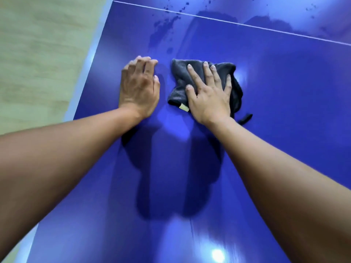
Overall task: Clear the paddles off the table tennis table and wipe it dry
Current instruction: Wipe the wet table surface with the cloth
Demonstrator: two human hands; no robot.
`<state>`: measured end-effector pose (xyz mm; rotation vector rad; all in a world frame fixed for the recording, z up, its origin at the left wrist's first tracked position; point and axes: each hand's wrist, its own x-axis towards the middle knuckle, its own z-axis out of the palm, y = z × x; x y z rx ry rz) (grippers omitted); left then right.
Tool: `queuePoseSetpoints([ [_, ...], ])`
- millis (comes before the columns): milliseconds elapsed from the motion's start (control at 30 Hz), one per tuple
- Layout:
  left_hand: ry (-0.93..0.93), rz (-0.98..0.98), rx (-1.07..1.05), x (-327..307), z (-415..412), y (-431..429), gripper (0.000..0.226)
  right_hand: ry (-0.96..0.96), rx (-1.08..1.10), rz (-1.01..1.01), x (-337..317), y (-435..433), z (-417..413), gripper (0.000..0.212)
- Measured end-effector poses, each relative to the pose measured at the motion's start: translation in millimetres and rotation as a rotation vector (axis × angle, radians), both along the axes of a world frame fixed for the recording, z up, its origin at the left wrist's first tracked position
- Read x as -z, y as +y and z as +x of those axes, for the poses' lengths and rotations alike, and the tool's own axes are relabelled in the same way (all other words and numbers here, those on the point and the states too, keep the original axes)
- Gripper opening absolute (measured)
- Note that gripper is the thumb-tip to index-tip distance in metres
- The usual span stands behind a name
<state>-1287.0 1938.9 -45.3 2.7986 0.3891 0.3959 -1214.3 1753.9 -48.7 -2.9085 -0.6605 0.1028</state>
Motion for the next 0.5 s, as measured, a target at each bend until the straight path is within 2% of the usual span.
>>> queuePoseSetpoints([
  [167,0.082,0.057,0.002,-2.0,-85.3,-24.3,0.048,-0.028,-0.019,0.031,1.7,-26.2,-111.7,0.059],
  [333,0.169,-0.021,-0.052,-4.9,-178.6,-58.1,0.054,-0.058,-0.046,0.092,0.5,-56.6,-228.2,0.061],
  [500,0.155,-0.088,-0.114,-12.4,-246.3,-94.4,0.052,-0.017,-0.052,0.149,1.1,-93.6,-341.9,0.062],
])
